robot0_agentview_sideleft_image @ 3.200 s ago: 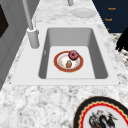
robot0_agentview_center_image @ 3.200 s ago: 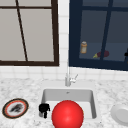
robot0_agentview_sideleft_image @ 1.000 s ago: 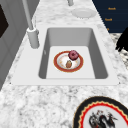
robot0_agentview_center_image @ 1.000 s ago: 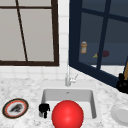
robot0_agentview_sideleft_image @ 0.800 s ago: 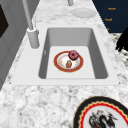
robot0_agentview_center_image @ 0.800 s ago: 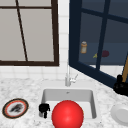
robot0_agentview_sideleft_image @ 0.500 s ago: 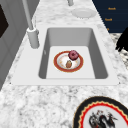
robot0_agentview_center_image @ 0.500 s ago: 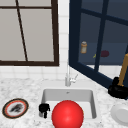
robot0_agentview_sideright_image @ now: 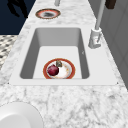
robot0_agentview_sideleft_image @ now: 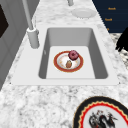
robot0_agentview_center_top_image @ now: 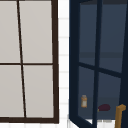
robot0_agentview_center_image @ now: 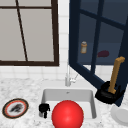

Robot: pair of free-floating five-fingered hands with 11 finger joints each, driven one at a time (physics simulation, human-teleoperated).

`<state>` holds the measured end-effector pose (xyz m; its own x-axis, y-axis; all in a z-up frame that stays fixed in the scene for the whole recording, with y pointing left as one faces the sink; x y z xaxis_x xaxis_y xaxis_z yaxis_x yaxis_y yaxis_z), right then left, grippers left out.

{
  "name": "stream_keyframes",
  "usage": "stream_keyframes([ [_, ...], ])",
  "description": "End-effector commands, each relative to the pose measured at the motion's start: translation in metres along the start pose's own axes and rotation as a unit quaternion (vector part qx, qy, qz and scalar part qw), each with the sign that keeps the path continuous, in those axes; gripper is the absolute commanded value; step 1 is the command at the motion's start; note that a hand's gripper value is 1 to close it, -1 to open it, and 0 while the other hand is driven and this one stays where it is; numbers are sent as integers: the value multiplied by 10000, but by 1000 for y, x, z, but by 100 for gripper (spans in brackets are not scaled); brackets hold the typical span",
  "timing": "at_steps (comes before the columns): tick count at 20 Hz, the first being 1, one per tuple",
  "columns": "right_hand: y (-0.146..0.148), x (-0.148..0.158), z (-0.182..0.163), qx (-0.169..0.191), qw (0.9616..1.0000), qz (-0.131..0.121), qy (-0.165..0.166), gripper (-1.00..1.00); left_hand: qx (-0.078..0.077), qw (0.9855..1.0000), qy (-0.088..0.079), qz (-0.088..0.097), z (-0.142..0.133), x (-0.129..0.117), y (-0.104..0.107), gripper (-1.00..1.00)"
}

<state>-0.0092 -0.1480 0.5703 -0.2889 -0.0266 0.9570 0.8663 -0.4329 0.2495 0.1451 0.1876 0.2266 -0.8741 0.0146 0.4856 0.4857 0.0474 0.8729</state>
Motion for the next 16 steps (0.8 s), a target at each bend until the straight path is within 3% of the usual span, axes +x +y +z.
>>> stream_keyframes([
  [1,-42,-21,-3,16,10000,-8,-21,100,0,10000,0,0,0,0,0,0],
  [16,-82,-27,48,-777,9953,-408,-403,100,0,10000,0,0,0,0,0,0],
])
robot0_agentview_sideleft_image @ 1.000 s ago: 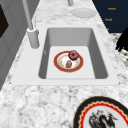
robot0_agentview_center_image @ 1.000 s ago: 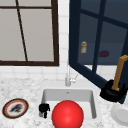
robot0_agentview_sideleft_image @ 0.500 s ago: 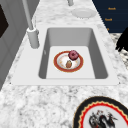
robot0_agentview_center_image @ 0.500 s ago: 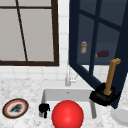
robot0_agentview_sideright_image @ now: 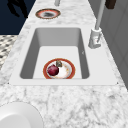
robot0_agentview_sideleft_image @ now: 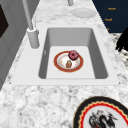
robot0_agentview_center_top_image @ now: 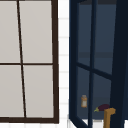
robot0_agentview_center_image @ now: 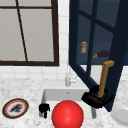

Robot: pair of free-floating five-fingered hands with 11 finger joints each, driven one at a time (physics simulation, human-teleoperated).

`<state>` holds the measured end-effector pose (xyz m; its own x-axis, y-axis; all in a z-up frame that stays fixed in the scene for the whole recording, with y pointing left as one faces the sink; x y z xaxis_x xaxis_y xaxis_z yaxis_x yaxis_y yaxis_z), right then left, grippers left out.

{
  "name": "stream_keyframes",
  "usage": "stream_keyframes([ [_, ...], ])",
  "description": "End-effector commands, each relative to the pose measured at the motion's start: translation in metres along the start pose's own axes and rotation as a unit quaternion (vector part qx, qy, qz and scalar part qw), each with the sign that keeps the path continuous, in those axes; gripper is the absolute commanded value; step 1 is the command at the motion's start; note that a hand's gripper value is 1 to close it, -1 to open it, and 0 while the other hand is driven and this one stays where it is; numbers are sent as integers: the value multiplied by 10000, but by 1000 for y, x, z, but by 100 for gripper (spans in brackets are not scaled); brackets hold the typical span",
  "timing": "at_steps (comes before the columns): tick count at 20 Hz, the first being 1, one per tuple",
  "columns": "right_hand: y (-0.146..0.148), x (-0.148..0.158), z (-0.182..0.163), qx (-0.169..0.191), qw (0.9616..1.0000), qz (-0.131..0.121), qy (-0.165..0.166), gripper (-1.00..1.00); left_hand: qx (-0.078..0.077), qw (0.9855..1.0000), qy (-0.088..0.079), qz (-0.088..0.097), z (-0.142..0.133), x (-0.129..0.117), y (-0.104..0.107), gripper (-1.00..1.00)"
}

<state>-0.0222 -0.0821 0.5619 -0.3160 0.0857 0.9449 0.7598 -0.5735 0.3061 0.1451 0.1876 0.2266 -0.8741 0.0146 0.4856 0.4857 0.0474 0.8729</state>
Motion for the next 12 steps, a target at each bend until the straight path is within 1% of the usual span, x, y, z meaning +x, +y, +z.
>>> stream_keyframes([
  [1,-43,-18,-8,9,10000,-13,-17,100,0,10000,0,0,0,0,0,0],
  [12,-70,-18,22,-428,9985,-144,-309,100,0,10000,0,0,0,0,0,0],
])
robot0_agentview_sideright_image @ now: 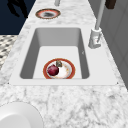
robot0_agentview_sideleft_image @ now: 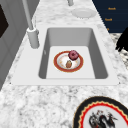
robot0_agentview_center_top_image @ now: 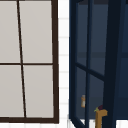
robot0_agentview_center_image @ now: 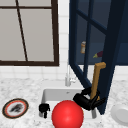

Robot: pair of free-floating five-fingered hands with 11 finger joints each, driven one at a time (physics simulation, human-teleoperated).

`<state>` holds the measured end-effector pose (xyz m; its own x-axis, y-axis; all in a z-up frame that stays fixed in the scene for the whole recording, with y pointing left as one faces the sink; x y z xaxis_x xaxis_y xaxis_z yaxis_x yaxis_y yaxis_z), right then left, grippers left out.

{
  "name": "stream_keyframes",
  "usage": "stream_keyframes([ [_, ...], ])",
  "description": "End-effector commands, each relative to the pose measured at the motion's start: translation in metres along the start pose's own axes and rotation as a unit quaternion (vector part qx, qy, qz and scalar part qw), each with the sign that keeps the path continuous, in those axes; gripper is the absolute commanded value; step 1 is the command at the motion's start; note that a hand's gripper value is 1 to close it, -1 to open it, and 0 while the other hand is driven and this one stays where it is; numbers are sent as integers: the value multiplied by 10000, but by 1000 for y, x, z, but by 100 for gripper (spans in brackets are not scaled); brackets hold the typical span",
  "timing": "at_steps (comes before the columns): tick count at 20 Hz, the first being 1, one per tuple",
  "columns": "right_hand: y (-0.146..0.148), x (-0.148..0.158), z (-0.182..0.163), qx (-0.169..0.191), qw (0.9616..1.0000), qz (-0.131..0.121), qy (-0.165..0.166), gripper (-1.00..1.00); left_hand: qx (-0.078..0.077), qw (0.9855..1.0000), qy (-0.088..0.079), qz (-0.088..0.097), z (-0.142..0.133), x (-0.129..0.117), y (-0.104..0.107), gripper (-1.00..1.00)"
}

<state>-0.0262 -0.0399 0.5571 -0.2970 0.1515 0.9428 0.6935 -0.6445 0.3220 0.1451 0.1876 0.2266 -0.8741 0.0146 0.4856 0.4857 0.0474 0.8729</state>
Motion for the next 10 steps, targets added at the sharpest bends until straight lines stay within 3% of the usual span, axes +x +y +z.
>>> stream_keyframes([
  [1,-43,-18,-11,13,10000,-21,-21,100,0,10000,0,0,0,0,0,0],
  [9,-59,-17,6,-217,9995,-85,-215,100,0,10000,0,0,0,0,0,0],
  [10,-64,-15,21,-279,9991,-83,-321,100,0,10000,0,0,0,0,0,0],
])
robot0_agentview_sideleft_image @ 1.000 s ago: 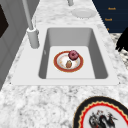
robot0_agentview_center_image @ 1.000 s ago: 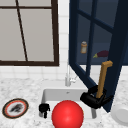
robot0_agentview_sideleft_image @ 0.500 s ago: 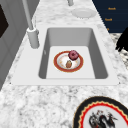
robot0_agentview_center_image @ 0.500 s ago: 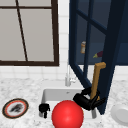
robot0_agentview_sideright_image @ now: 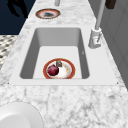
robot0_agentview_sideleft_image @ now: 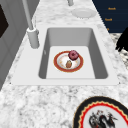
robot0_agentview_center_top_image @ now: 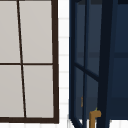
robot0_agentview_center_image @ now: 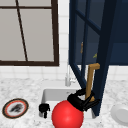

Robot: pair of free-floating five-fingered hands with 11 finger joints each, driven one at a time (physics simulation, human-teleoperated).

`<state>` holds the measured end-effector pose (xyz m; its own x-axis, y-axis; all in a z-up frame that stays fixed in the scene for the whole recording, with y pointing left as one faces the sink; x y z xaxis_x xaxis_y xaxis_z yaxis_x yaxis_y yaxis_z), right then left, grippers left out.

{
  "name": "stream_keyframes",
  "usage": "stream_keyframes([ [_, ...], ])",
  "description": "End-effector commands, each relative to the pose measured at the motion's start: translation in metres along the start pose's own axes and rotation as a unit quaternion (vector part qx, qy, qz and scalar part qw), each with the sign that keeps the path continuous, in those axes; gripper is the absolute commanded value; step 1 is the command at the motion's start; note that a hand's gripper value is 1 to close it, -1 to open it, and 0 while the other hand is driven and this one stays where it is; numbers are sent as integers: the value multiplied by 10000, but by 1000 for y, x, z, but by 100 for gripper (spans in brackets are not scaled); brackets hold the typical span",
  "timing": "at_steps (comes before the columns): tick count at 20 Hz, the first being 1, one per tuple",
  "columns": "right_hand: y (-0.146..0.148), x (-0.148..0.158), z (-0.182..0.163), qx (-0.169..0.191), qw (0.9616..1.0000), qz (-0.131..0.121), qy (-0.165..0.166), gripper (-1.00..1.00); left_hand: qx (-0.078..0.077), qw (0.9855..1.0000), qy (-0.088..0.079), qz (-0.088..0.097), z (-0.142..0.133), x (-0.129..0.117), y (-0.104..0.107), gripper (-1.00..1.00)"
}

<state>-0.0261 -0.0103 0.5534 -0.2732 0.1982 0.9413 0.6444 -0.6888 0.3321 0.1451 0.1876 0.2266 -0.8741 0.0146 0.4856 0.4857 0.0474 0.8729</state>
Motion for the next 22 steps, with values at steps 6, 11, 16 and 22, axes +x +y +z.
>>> stream_keyframes([
  [6,-64,-11,25,-389,9989,-13,-265,100,0,10000,0,0,0,0,0,0],
  [11,-79,-6,51,-703,9966,-8,-427,100,0,10000,0,0,0,0,0,0],
  [16,-63,9,72,-1000,9929,63,-648,100,0,10000,0,0,0,0,0,0],
  [22,-71,21,79,-1486,9850,461,-745,-100,0,10000,0,0,0,0,0,0],
])
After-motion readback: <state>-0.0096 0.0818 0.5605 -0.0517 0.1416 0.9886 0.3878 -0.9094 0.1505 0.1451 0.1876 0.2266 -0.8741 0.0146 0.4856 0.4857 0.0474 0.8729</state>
